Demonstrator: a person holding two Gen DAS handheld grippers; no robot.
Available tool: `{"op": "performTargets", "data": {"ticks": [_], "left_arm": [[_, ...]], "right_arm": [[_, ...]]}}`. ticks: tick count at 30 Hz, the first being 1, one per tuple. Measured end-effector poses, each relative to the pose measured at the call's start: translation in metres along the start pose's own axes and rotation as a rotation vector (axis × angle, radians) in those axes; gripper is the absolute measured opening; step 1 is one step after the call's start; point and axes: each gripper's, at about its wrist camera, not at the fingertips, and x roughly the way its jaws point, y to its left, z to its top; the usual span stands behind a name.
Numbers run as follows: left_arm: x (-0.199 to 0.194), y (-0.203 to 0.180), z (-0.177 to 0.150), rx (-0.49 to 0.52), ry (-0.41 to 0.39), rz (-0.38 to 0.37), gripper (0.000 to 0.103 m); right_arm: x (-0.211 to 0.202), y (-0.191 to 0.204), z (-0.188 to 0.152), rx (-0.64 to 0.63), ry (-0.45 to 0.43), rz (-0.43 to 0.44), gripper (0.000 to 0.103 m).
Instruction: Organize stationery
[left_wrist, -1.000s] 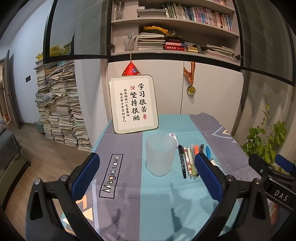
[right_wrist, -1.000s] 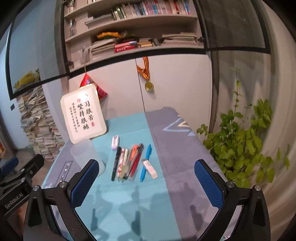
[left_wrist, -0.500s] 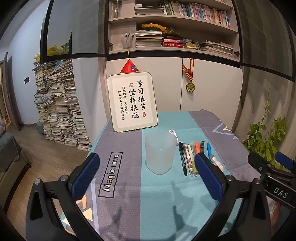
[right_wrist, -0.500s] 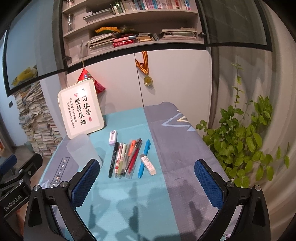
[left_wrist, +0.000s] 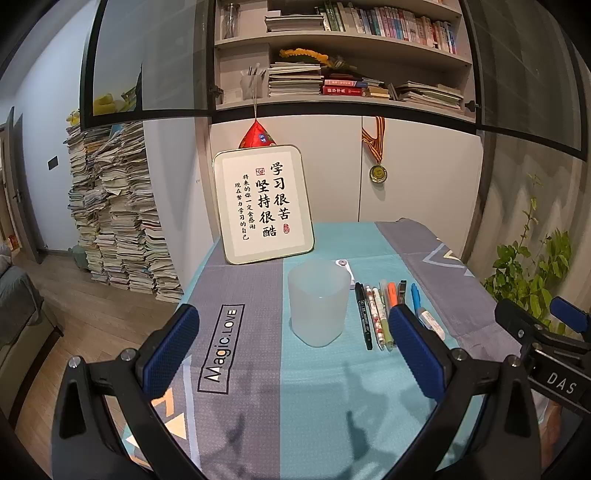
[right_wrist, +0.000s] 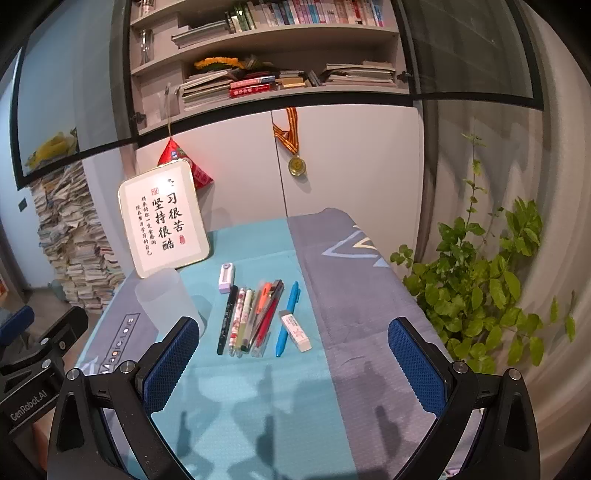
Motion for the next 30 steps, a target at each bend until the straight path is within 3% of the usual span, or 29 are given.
{"op": "performTargets", "data": {"ticks": [16,25,30], "left_arm": [[0.007,0.002,-0.001,0.000,0.019,0.005,0.102],[0.024,0.011,-0.008,-0.019,0.057,0.028,0.102],[0.044,0.025,-0.014,-0.058,0.116,0.046,0.102]], "right_arm": [[0.005,0.000,0.002,-0.009,0.008,-0.023,0.098],[0.024,0.004,-0.002,-0.028,0.075,-0.034,0.077],[0.037,0.004,-0.005,-0.030,0.119,-0.031,0.065]]}}
